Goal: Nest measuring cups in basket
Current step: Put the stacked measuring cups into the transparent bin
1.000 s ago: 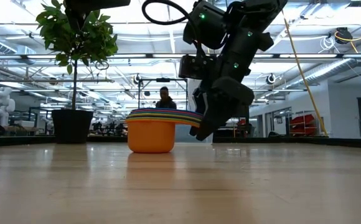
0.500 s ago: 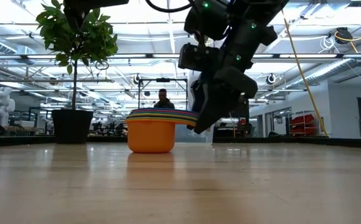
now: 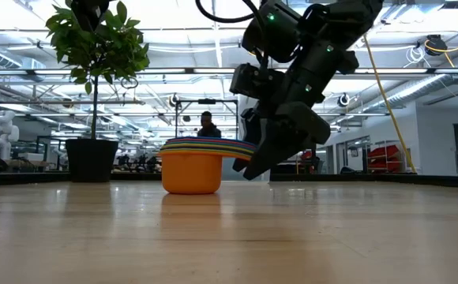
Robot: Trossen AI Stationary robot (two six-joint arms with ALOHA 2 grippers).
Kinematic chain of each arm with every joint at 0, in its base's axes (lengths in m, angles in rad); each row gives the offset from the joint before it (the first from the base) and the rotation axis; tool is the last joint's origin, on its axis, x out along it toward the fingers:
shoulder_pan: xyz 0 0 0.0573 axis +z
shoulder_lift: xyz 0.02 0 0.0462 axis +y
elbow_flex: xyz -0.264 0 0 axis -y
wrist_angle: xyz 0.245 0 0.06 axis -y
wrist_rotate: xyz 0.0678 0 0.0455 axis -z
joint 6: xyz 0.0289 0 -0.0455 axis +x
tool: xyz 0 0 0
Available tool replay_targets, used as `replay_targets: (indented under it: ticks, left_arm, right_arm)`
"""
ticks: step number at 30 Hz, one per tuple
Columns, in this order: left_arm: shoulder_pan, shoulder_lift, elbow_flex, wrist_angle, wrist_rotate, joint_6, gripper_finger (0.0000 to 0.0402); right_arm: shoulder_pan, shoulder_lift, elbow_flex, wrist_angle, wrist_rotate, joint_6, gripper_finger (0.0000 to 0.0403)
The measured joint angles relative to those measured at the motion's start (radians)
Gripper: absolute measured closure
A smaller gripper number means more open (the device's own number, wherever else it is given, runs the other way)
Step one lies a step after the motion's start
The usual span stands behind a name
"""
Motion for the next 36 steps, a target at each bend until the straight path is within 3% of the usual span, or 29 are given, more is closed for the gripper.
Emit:
replay_targets:
  ticks: [17,36]
  left_arm:
    - [0.000,0.000,0.001,0.002,0.000,0.001,0.0243]
    - [0.005,0.000,0.001,0.008,-0.003,0.008,0.0243]
  right_arm:
    - [-0.002,-0.160,-0.102,-0.001,0.003,0.056,0.0149]
    - [-0.013,-0.153,-0.116,0.063,-0.050,0.125,0.0149]
